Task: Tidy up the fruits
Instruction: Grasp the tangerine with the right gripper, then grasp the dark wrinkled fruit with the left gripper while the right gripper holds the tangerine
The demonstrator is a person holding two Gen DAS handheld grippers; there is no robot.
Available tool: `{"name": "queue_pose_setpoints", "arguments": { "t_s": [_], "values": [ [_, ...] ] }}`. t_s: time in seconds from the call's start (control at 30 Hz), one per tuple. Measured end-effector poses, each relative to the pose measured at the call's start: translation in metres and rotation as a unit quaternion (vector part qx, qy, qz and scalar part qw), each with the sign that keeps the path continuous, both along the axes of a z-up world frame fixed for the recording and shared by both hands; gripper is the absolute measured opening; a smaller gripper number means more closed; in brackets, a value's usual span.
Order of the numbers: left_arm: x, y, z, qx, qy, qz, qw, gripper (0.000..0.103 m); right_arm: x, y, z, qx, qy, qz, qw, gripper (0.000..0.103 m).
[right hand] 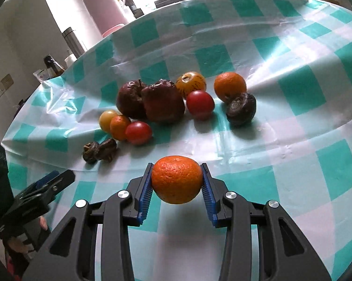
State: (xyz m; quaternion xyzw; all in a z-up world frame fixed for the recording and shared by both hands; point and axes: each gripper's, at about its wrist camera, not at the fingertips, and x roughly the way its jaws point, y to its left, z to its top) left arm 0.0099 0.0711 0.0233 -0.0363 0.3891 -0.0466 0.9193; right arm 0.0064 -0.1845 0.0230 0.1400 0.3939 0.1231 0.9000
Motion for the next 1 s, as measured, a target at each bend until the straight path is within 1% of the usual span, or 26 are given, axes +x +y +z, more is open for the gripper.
{"name": "queue_pose_setpoints", "arguments": {
  "t_s": [0.07,0.17,0.23,0.3,0.33,0.43,0.53,0.57,0.6,0.63,0.67,0.73,0.83,0.87,0.93,1.0],
  "values": [
    [0.005,-0.003,-0.003,0.012,0.013,-0.010,0.9998,0.085,-0.002,0.000,0.001,0.003,-0.004,0.006,1.000,0.039],
    [0.013,-0.002,-0.006,0.017,0.025,-0.017,0.9994,0.084,-0.002,0.002,0.001,0.005,-0.003,0.012,1.000,0.040],
    [0.024,-0.002,-0.007,0.033,0.029,-0.020,0.9989,0.080,-0.001,0.002,0.000,0.005,-0.001,0.015,1.000,0.040],
    [0.036,-0.002,-0.011,0.043,0.038,-0.026,0.9980,0.069,-0.001,0.003,0.001,0.005,-0.002,0.017,1.000,0.040],
    [0.041,-0.001,-0.012,0.042,0.042,-0.029,0.9978,0.069,-0.001,0.003,0.001,0.006,-0.002,0.017,1.000,0.040],
    [0.052,-0.002,-0.010,0.045,0.035,-0.040,0.9976,0.068,-0.001,0.002,0.001,0.004,-0.001,0.017,1.000,0.040],
    [0.063,-0.006,-0.009,0.035,0.035,-0.053,0.9974,0.068,-0.001,0.003,0.001,0.003,-0.001,0.015,1.000,0.040],
    [0.066,-0.008,-0.010,0.040,0.037,-0.053,0.9971,0.064,-0.001,0.002,0.001,0.003,-0.001,0.014,1.000,0.040],
    [0.068,-0.011,-0.011,0.048,0.040,-0.057,0.9964,0.048,-0.001,0.002,0.001,0.004,-0.002,0.012,1.000,0.040],
    [0.068,-0.013,-0.012,0.046,0.045,-0.065,0.9958,0.040,-0.002,0.002,0.001,0.004,-0.003,0.011,1.000,0.040],
    [0.065,-0.015,-0.012,0.047,0.044,-0.064,0.9958,0.039,-0.002,0.001,0.002,0.005,-0.004,0.010,1.000,0.040],
    [0.055,-0.014,-0.009,0.038,0.037,-0.063,0.9967,0.038,-0.002,0.000,0.002,0.006,-0.005,0.008,1.000,0.040],
    [0.029,-0.011,0.003,0.030,0.008,-0.046,0.9984,0.038,-0.003,-0.001,0.002,0.010,-0.009,0.008,1.000,0.040],
    [0.016,-0.008,0.010,0.014,-0.008,-0.040,0.9991,0.038,-0.004,-0.002,0.002,0.012,-0.011,0.008,1.000,0.040],
    [-0.004,-0.005,0.015,-0.009,-0.026,-0.025,0.9993,0.038,-0.004,-0.004,0.002,0.016,-0.013,0.007,1.000,0.040],
    [-0.024,-0.003,0.018,-0.027,-0.044,0.000,0.9987,0.038,-0.004,-0.005,0.003,0.021,-0.015,0.008,1.000,0.040]
  ]
}}
